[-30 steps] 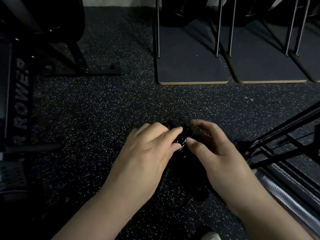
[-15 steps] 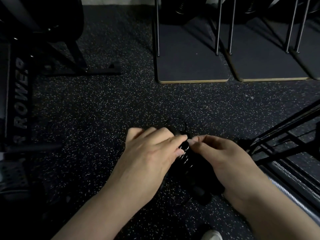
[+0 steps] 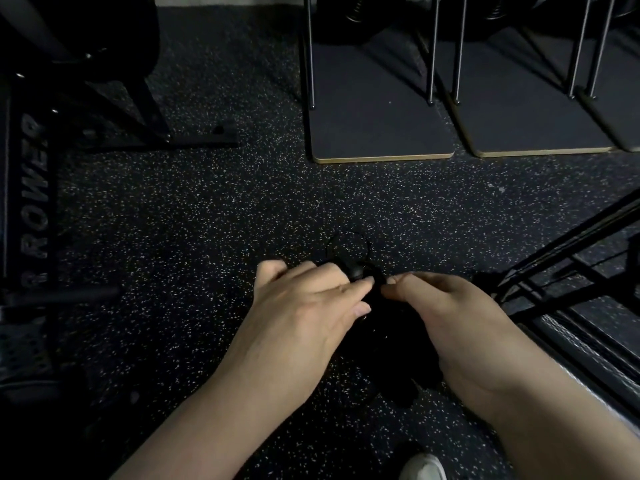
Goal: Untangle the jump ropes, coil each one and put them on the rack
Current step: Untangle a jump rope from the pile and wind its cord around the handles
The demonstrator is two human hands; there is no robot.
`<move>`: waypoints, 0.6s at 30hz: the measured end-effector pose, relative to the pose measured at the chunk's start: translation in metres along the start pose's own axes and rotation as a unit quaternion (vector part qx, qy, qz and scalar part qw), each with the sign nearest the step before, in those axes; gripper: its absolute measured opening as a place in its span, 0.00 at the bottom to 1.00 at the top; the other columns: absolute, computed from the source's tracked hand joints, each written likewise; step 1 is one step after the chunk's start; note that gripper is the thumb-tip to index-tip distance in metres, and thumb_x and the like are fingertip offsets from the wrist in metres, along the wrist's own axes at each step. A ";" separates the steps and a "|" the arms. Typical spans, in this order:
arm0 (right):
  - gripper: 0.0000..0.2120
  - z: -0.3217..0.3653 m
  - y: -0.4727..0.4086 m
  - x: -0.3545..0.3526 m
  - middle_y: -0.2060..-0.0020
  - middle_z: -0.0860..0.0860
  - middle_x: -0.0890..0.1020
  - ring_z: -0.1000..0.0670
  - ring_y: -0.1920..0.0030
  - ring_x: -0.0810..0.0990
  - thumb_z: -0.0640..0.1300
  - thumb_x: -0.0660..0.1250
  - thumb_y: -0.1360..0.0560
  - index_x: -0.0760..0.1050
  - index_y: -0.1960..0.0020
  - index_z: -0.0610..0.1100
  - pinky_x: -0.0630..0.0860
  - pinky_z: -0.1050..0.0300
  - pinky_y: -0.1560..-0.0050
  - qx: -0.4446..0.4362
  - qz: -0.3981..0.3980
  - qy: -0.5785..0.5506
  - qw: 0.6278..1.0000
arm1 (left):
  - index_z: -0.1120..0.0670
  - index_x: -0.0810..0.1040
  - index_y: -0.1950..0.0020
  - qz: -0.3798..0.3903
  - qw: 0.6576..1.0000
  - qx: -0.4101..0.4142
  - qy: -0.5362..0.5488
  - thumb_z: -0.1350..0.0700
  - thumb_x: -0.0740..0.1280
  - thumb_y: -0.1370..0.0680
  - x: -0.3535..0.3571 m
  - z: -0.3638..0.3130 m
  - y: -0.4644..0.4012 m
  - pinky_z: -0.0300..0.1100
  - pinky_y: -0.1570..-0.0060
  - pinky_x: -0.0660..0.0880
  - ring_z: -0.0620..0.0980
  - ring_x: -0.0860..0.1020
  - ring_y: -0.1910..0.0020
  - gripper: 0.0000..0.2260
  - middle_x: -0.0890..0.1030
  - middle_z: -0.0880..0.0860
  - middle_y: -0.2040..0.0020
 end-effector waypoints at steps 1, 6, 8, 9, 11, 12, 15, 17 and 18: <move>0.09 0.002 0.000 0.001 0.63 0.41 0.82 0.40 0.64 0.79 0.45 0.68 0.22 0.85 0.57 0.44 0.75 0.49 0.63 -0.005 0.010 -0.010 1.000 | 0.47 0.84 0.40 0.000 1.000 -0.003 0.002 0.48 0.61 0.19 -0.001 0.001 -0.001 0.54 0.51 0.72 0.41 0.74 0.57 0.15 0.78 0.40 0.56; 0.06 0.008 0.003 0.013 0.63 0.43 0.81 0.44 0.65 0.79 0.43 0.68 0.20 0.83 0.53 0.44 0.77 0.51 0.65 -0.025 0.065 -0.037 0.997 | 0.47 0.84 0.40 -0.007 1.000 -0.027 0.000 0.48 0.60 0.19 -0.005 0.002 -0.003 0.52 0.51 0.71 0.41 0.73 0.57 0.16 0.78 0.39 0.56; 0.06 0.009 0.002 0.013 0.62 0.42 0.81 0.42 0.64 0.78 0.43 0.67 0.19 0.82 0.52 0.43 0.78 0.48 0.62 -0.037 0.069 -0.049 0.996 | 0.47 0.84 0.39 -0.011 0.999 -0.045 0.024 0.48 0.60 0.19 -0.007 0.008 -0.002 0.51 0.47 0.69 0.40 0.73 0.55 0.15 0.78 0.38 0.54; 0.06 0.010 0.002 0.013 0.61 0.42 0.80 0.41 0.64 0.78 0.44 0.67 0.19 0.81 0.51 0.43 0.77 0.47 0.61 -0.046 0.070 -0.047 0.995 | 0.46 0.84 0.38 -0.014 0.997 -0.055 0.042 0.48 0.60 0.19 -0.008 0.012 -0.002 0.50 0.45 0.68 0.39 0.73 0.53 0.15 0.77 0.37 0.53; 0.04 0.013 0.003 0.015 0.61 0.41 0.80 0.40 0.64 0.77 0.43 0.69 0.21 0.80 0.50 0.43 0.77 0.46 0.62 -0.066 0.075 -0.036 0.994 | 0.45 0.84 0.37 -0.017 0.994 -0.076 0.075 0.46 0.61 0.19 -0.011 0.018 -0.001 0.45 0.41 0.64 0.38 0.73 0.51 0.16 0.77 0.36 0.53; 0.03 0.014 0.003 0.015 0.61 0.40 0.80 0.40 0.64 0.78 0.42 0.70 0.22 0.80 0.50 0.43 0.77 0.46 0.62 -0.071 0.074 -0.035 0.994 | 0.45 0.83 0.36 -0.014 0.993 -0.081 0.085 0.46 0.60 0.19 -0.010 0.019 -0.001 0.43 0.40 0.64 0.38 0.73 0.50 0.17 0.77 0.35 0.52; 0.05 0.014 0.003 0.014 0.61 0.40 0.81 0.40 0.64 0.78 0.40 0.73 0.24 0.80 0.49 0.45 0.77 0.46 0.61 -0.079 0.059 -0.041 0.994 | 0.46 0.80 0.32 0.002 0.991 -0.081 0.104 0.45 0.59 0.19 -0.007 0.017 -0.001 0.48 0.41 0.68 0.40 0.72 0.47 0.19 0.76 0.35 0.49; 0.06 0.016 0.003 0.012 0.62 0.40 0.81 0.40 0.65 0.78 0.41 0.74 0.25 0.80 0.49 0.46 0.76 0.44 0.60 -0.092 0.044 -0.026 0.994 | 0.45 0.78 0.29 0.005 0.990 -0.080 0.117 0.45 0.59 0.18 -0.007 0.018 0.000 0.50 0.41 0.70 0.40 0.72 0.46 0.19 0.76 0.34 0.48; 0.06 0.018 0.004 0.011 0.62 0.40 0.82 0.40 0.65 0.78 0.41 0.74 0.25 0.81 0.49 0.46 0.75 0.43 0.60 -0.102 0.037 -0.018 0.994 | 0.45 0.77 0.29 0.002 0.991 -0.073 0.117 0.46 0.59 0.18 -0.008 0.017 0.001 0.50 0.41 0.70 0.40 0.72 0.45 0.19 0.75 0.34 0.48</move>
Point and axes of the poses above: each hand's wrist, its own y-axis away from the middle knuckle, its own x-axis out of the palm, z = x × y, the point moved 9 cm from there along -y, towards the middle knuckle
